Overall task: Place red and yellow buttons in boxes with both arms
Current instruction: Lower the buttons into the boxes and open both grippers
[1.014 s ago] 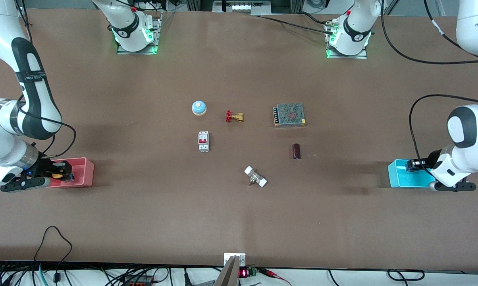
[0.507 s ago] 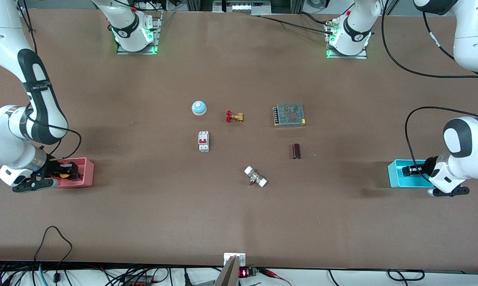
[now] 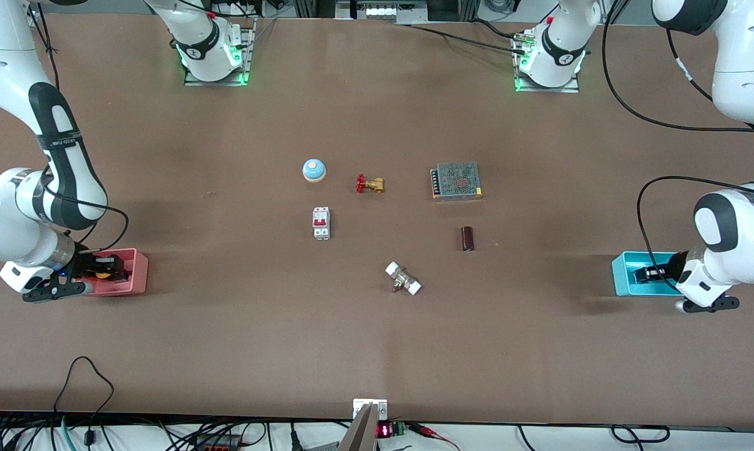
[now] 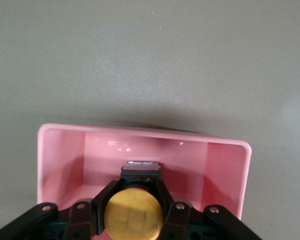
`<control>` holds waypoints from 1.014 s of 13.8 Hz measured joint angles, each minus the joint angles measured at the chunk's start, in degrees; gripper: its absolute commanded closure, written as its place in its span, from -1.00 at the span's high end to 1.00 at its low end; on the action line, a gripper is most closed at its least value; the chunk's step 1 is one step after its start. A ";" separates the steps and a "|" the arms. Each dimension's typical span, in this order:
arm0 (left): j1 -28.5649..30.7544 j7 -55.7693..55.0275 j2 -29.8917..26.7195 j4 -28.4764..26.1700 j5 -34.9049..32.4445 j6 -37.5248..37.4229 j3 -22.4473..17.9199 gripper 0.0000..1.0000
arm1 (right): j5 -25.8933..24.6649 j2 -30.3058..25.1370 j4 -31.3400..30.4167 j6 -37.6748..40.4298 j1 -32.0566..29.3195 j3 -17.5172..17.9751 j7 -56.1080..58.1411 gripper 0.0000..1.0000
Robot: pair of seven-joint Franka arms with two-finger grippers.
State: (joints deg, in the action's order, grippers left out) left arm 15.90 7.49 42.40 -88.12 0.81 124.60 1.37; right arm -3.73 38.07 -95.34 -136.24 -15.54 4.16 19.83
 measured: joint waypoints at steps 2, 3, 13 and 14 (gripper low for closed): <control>0.19 0.01 0.18 0.00 0.00 0.05 0.00 -0.54 | 0.00 0.02 0.00 -0.03 -0.09 0.00 0.00 -0.26; 0.18 0.01 0.30 0.00 0.00 0.05 0.02 -0.52 | 0.00 0.02 0.00 -0.03 -0.09 0.00 0.00 -0.10; -0.08 0.05 0.80 0.45 -0.01 -0.58 0.23 1.00 | 0.00 -0.01 -0.08 -0.03 -0.09 0.00 0.00 0.78; -0.10 0.05 0.59 1.07 -0.01 -2.17 0.38 1.00 | 0.00 -0.26 0.06 0.30 -0.07 0.01 0.00 0.83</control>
State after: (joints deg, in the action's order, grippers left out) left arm 15.81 7.54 42.99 -87.06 0.80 122.43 1.75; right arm -3.73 37.81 -95.27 -135.93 -15.60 4.18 19.84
